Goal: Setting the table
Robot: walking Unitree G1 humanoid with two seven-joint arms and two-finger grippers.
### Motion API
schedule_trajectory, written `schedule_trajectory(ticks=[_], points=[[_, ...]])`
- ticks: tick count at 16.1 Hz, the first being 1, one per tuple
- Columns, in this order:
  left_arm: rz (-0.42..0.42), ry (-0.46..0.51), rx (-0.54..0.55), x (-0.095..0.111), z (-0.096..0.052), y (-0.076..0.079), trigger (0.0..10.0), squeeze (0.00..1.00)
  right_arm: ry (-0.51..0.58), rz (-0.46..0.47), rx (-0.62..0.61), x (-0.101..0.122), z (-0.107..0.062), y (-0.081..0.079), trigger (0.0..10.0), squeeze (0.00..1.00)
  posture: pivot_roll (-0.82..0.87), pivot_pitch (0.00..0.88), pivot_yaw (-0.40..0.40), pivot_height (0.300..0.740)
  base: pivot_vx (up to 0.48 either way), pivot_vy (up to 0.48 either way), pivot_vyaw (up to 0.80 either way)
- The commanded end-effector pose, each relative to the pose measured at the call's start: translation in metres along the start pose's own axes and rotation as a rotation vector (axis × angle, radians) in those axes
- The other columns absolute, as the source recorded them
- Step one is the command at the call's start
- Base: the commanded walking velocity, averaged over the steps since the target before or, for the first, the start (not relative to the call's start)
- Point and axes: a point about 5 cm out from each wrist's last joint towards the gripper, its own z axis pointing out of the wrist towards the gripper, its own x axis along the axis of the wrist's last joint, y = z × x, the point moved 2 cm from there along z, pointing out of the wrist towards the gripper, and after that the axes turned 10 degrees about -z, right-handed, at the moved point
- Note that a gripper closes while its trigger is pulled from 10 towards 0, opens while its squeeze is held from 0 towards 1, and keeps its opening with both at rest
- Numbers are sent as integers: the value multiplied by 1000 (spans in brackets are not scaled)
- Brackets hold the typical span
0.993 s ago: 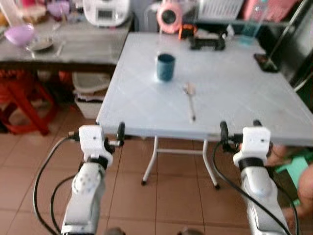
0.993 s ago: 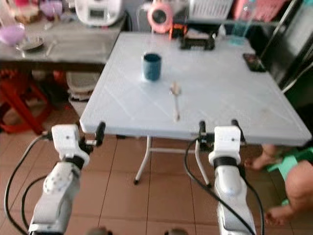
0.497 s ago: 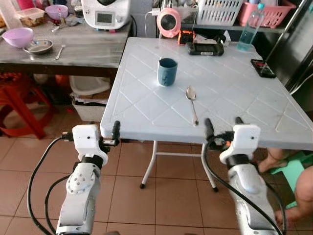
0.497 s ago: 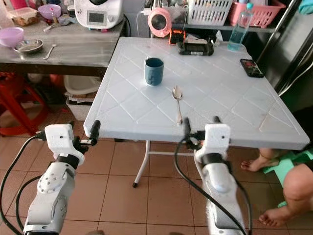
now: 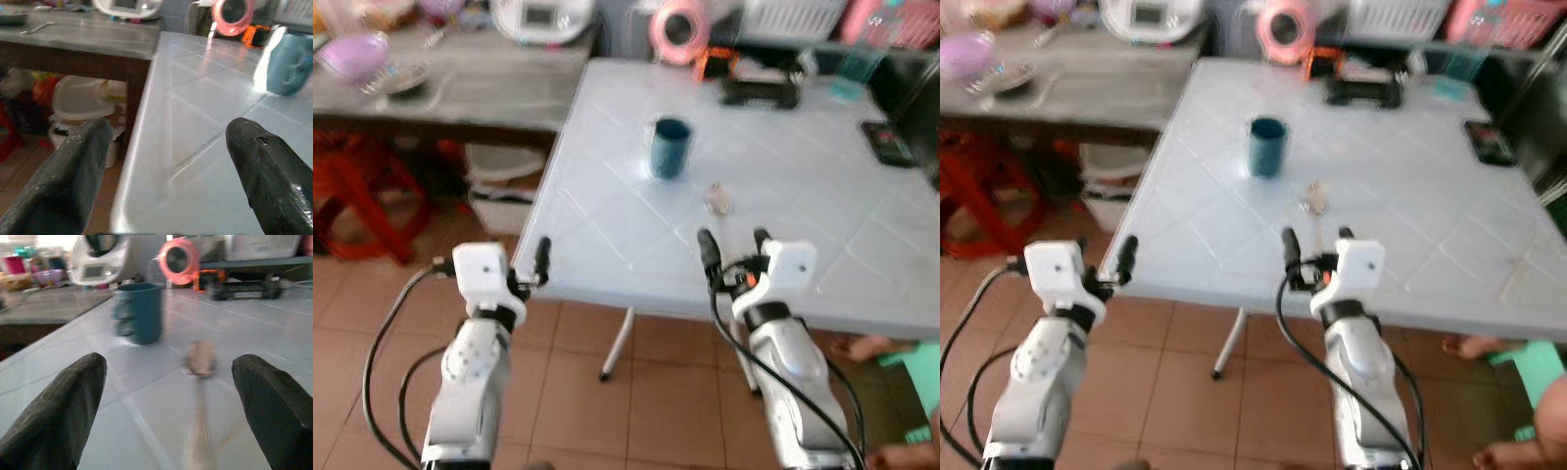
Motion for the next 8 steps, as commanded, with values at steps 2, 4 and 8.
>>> schedule_trajectory(ticks=[2, 4, 8], points=[[-7, 1, -28, 2, -1, 4, 10000, 0, -5, -29, -25, 0, 1, 5, 10000, 0, 1, 0, -5, 740, 131, 0, 0], [-1, 1, -33, 3, 0, 6, 10000, 0, -27, -3, -60, -5, 1, 10, 10000, 0, 5, 0, 4, 740, 302, 0, 0], [-14, 2, -22, 4, -1, 4, 10000, 0, -50, 34, -63, -11, -4, 7, 10000, 0, 1, 0, -5, 740, 316, 0, 0]])
